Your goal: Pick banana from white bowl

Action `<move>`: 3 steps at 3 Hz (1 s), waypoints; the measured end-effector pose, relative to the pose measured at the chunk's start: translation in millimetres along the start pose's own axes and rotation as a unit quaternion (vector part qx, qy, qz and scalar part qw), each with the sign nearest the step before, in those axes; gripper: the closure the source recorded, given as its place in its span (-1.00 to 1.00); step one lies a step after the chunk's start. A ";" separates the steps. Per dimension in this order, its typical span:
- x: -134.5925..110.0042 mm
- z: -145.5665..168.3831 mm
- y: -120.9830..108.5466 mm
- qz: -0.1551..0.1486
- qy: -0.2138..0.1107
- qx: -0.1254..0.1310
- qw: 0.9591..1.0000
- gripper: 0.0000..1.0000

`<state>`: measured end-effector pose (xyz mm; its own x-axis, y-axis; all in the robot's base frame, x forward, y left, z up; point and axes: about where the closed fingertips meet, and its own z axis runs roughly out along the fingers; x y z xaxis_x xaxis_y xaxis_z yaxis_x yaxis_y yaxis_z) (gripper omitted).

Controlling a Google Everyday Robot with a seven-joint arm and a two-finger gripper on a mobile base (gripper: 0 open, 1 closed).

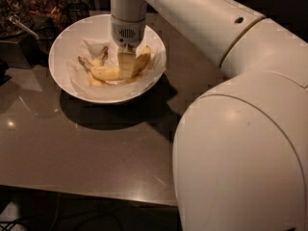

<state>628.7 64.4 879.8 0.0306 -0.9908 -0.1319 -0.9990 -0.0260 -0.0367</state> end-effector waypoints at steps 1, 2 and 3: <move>0.0 0.0 0.0 0.000 0.000 0.000 1.000 0.96; 3.8 -15.6 2.9 0.008 -0.025 0.021 0.999 1.00; 10.6 -39.3 15.6 0.016 -0.056 0.039 0.998 1.00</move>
Offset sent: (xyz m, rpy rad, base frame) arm -0.0223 -0.0284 0.0421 0.0983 -0.0592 -0.0518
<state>612.1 48.2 916.8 0.0066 -0.9697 -0.2441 -0.9941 0.0200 -0.1062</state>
